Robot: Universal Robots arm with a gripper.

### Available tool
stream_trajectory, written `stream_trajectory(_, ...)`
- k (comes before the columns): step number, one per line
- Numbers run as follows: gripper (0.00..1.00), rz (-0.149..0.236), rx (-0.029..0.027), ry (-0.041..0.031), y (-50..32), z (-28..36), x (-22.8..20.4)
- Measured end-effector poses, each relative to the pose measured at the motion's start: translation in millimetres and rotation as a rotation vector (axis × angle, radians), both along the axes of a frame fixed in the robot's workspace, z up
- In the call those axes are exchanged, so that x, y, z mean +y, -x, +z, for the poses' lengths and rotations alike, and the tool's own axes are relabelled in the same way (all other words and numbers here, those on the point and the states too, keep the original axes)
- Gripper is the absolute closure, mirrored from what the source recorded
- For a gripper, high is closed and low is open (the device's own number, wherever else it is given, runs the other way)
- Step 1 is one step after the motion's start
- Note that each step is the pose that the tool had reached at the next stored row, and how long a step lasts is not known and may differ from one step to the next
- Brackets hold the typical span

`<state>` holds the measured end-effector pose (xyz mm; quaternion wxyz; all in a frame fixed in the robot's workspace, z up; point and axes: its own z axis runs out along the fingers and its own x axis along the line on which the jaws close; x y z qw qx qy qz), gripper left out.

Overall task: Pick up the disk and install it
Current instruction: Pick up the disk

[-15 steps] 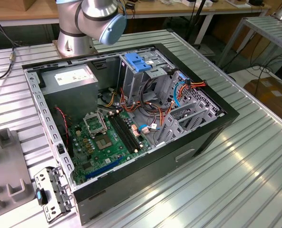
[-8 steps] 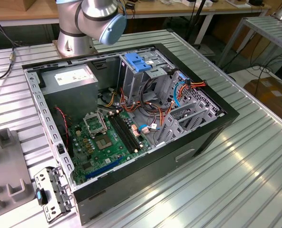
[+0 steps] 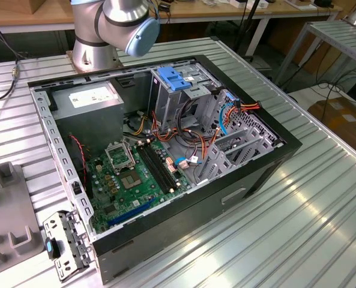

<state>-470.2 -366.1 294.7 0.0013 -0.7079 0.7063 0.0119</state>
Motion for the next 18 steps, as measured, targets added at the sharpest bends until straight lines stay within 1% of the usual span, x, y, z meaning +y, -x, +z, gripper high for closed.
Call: stream_trajectory(18,0.63,0.000,-0.0005,-0.0001,0.0,-0.5,0.0)
